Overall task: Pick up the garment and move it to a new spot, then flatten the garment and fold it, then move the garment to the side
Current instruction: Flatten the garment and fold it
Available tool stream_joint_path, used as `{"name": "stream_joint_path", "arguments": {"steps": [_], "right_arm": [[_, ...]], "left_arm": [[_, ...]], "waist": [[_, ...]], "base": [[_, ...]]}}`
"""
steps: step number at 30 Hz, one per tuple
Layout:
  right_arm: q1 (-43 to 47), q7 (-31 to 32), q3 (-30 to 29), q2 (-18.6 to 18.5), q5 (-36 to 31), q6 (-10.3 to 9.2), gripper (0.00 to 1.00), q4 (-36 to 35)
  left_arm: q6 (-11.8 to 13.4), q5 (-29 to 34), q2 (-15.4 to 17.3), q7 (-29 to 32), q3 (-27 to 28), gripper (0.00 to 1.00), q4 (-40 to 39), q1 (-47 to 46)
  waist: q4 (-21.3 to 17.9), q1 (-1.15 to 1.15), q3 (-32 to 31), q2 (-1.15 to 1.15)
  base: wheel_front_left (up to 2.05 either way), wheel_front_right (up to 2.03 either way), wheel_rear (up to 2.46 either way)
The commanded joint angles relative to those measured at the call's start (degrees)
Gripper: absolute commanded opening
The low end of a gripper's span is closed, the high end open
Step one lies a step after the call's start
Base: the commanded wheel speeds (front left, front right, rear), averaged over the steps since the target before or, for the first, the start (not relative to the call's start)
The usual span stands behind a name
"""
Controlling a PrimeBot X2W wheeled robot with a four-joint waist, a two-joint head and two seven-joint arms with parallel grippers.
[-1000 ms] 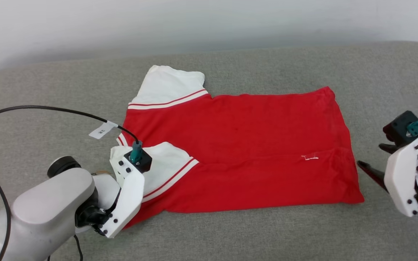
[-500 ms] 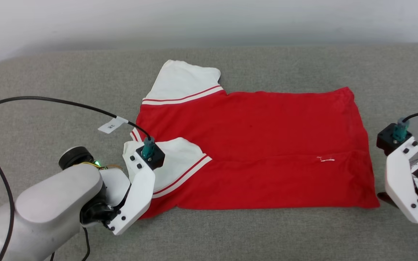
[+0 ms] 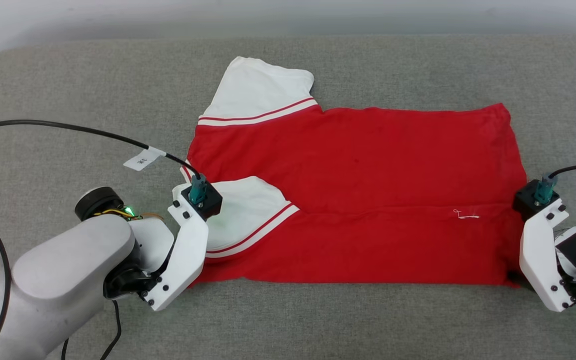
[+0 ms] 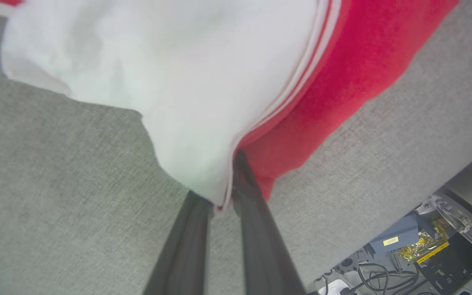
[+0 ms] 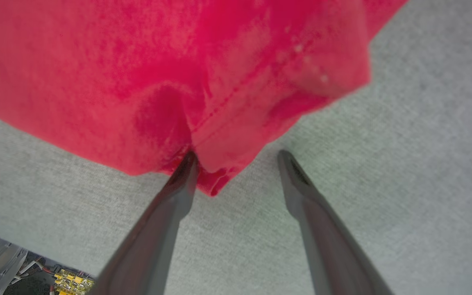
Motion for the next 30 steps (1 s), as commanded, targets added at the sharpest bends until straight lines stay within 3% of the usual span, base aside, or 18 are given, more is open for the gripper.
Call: {"name": "stream_joint_path", "arguments": {"steps": [1,10,21,25,30], "right_arm": [[2.6,-1.8,2.6,2.6,0.6,-0.07,0.00,0.8],[1.3,-10.4,3.5,-3.2,2.1,-0.07,0.00,-4.6],[9.1,-12.9,2.1,-11.9,7.6,-0.07,0.00,-12.0],[13.7,-12.1,1.3,-13.6,8.2,-0.07,0.00,-12.3],[16.4,-10.8,0.8,-12.7,7.0,-0.08,0.00,-11.0]], "left_arm": [[0.0,0.0,0.0,-0.3,0.1,0.00,0.2,0.4],[0.0,-1.6,1.2,-2.2,0.1,0.00,1.0,4.5],[0.0,-3.8,4.2,0.5,0.1,0.00,-4.6,10.1],[0.0,-3.5,4.5,1.3,0.1,0.00,-6.4,12.3],[0.0,-3.0,4.1,0.9,0.1,0.00,-5.4,14.0]], "waist": [[-0.3,0.00,-0.6,0.00],[-1.5,0.00,-6.7,0.00],[-1.0,0.00,-11.7,0.00],[-0.9,0.00,-11.7,0.00],[-1.1,0.00,-10.4,0.00]], "base": [[0.00,0.00,0.00],[0.00,0.00,0.00],[0.00,0.00,0.00],[0.00,0.00,0.00],[0.00,0.00,0.00]]}}
